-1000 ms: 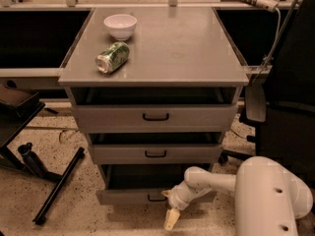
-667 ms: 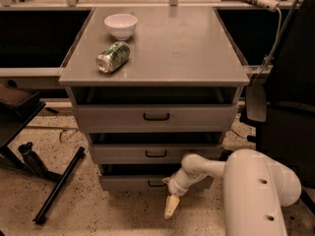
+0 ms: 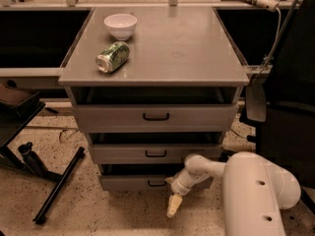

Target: Close bottom drawer

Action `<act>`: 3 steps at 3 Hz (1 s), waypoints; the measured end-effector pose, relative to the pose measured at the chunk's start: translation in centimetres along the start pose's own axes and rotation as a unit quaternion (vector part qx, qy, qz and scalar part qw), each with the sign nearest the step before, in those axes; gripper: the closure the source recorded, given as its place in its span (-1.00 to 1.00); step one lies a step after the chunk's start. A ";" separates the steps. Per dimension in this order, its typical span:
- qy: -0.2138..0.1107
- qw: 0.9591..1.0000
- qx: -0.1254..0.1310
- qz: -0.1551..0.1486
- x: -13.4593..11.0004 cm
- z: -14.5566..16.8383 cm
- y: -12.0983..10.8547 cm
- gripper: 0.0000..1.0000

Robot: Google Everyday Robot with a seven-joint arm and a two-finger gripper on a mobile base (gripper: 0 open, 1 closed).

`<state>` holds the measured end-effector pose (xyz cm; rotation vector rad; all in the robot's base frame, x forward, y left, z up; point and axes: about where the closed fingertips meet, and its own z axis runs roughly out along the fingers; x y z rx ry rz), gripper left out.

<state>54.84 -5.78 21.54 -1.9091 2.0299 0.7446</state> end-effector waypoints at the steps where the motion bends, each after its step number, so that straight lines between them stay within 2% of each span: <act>1: 0.011 1.000 0.013 0.002 1.7 -0.4 -2.5 -1.00; 2: 0.020 0.999 0.050 -0.004 2.1 -1.0 -4.5 -1.00; 3: 0.019 0.998 0.058 -0.004 2.0 -0.9 -4.9 -1.00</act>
Offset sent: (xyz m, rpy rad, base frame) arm 0.0739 -0.0312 -0.0107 -0.0808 -0.2158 -0.0871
